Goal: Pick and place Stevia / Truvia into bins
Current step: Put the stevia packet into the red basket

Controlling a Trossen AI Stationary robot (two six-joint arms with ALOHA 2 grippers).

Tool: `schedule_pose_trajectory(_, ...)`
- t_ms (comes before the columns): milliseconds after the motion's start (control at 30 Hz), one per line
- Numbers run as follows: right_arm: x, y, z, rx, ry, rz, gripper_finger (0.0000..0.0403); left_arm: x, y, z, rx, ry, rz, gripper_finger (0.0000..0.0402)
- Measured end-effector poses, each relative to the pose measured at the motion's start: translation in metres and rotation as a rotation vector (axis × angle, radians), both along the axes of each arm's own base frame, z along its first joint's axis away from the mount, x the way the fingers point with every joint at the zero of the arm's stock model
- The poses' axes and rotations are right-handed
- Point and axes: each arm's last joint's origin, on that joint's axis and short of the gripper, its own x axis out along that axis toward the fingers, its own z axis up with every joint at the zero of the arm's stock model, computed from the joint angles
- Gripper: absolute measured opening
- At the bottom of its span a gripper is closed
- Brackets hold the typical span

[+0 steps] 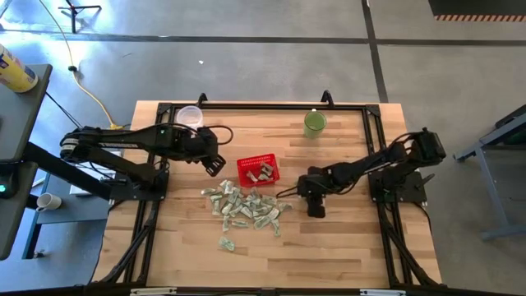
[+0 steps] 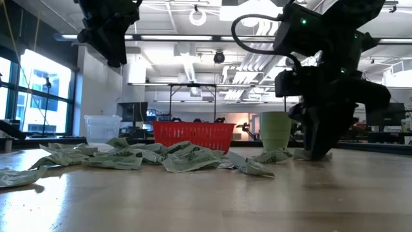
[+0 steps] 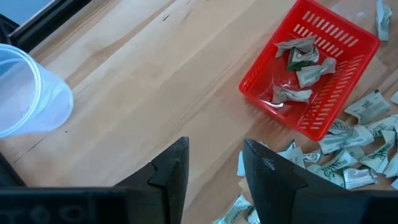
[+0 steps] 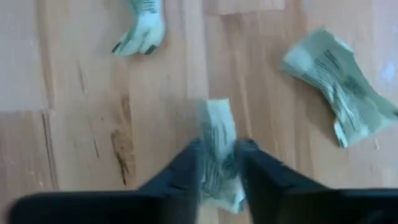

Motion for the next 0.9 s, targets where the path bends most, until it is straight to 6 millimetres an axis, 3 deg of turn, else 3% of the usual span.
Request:
schedule_pose_trajectory(100, 0.011, -0.006, 0.012, 0.033, -0.016, -0.111, 0.0015, 0.0, 0.0, 0.0, 0.0, 0.002, -0.001, 0.0182)
schedule_pose_trajectory(333, 0.066, -0.031, 0.089, -0.02, -0.343, -0.096, 0.0017, 0.0, -0.002, -0.001, -0.021, 0.034, -0.093, 0.0182)
schedule_pose_trajectory(433, 0.085, -0.05, 0.108, -0.066, -0.413, -0.034, 0.0006, -0.003, -0.002, -0.002, -0.013, 0.079, -0.118, 0.0182)
schedule_pose_trajectory(500, 0.098, -0.063, 0.102, -0.015, -0.399, -0.011, 0.0013, -0.005, -0.002, -0.005, -0.01, 0.1, -0.131, 0.0182)
schedule_pose_trajectory(667, 0.128, -0.081, 0.066, 0.177, -0.328, 0.022, 0.0048, -0.012, -0.004, -0.029, -0.09, 0.169, -0.132, 0.0182)
schedule_pose_trajectory(800, 0.145, -0.08, 0.07, 0.194, -0.35, 0.05, 0.0105, -0.018, -0.014, -0.057, -0.155, 0.224, -0.117, 0.0182)
schedule_pose_trajectory(900, 0.146, -0.079, 0.078, 0.111, -0.329, 0.057, 0.0158, -0.019, -0.028, -0.072, -0.204, 0.231, -0.183, 0.0182)
